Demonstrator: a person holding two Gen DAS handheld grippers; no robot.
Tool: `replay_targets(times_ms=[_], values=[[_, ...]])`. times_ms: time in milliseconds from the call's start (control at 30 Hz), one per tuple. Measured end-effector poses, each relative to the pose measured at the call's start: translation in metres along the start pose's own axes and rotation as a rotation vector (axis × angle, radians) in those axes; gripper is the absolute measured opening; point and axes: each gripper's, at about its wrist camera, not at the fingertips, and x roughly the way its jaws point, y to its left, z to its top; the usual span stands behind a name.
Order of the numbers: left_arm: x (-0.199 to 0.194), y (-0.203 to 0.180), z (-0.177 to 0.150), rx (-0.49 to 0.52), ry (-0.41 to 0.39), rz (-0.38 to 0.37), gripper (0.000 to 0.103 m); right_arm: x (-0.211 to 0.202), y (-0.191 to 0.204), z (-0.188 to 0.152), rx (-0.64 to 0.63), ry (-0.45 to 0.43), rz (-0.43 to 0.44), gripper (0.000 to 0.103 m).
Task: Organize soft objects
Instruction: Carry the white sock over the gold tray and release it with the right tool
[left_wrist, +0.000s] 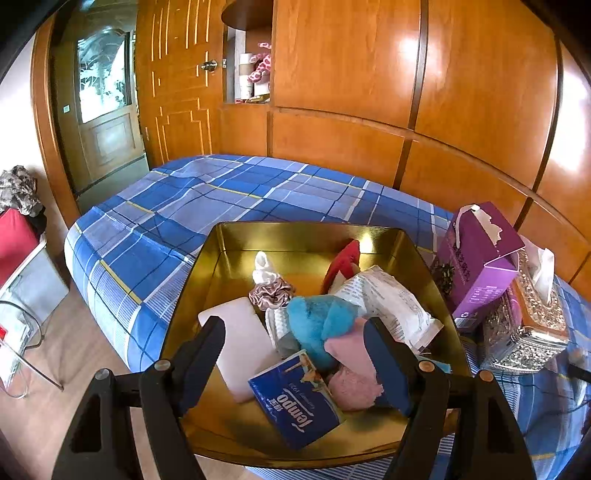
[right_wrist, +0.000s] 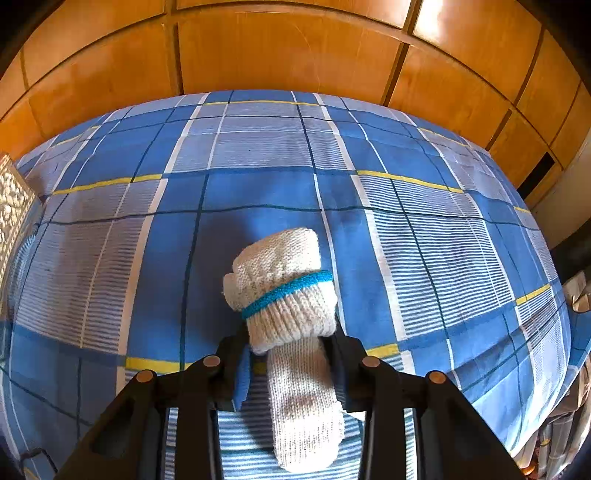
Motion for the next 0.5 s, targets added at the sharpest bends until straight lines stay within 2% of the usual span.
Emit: replay_targets(times_ms=[300, 500], values=[[-0.003, -0.005, -0.001, 0.025, -0.003, -0.006, 0.078, 0.01, 0.016, 0.031, 0.026, 0.04, 0.093, 0.033], [-0.001, -0.008, -0.001, 0.038, 0.007, -0.009, 0.078, 0.0, 0.048, 0.069, -0.03, 0.028, 0.149, 0.033]])
